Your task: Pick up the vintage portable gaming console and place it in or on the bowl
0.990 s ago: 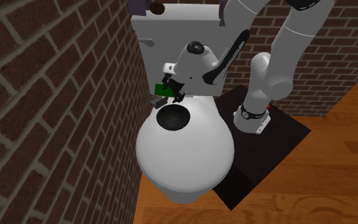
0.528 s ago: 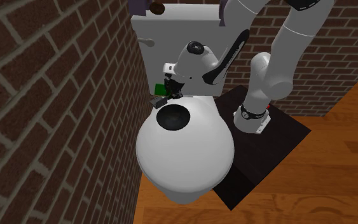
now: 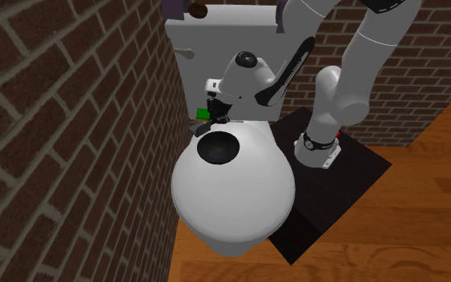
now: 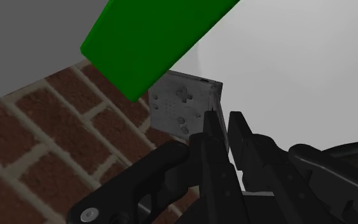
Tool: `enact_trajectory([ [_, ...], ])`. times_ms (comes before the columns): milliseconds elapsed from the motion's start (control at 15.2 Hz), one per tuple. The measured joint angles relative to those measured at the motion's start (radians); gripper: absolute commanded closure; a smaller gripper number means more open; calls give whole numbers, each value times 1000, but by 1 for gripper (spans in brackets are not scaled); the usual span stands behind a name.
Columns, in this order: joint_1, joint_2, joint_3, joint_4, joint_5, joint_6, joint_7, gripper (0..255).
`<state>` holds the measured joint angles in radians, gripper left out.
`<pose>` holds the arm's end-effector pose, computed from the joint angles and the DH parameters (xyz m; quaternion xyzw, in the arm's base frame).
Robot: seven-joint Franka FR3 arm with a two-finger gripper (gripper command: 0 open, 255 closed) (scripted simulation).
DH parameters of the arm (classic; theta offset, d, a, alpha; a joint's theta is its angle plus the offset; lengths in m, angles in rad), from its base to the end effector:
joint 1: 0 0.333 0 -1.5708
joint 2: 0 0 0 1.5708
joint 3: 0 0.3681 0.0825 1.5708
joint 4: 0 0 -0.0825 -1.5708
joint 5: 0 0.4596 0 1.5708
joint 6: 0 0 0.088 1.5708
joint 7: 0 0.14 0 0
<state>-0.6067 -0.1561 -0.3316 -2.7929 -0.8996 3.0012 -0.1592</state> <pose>0.3007 -0.3096 0.2345 0.9780 0.0422 0.0860 0.1854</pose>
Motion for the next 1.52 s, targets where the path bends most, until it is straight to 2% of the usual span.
enact_trajectory([
  [462, 76, -133, -39, -14, 156, -124, -146, 255],
  [858, 120, -231, -53, 1, 232, -236, -216, 255],
  [1518, 164, -364, -53, 51, 314, -415, -294, 255],
])
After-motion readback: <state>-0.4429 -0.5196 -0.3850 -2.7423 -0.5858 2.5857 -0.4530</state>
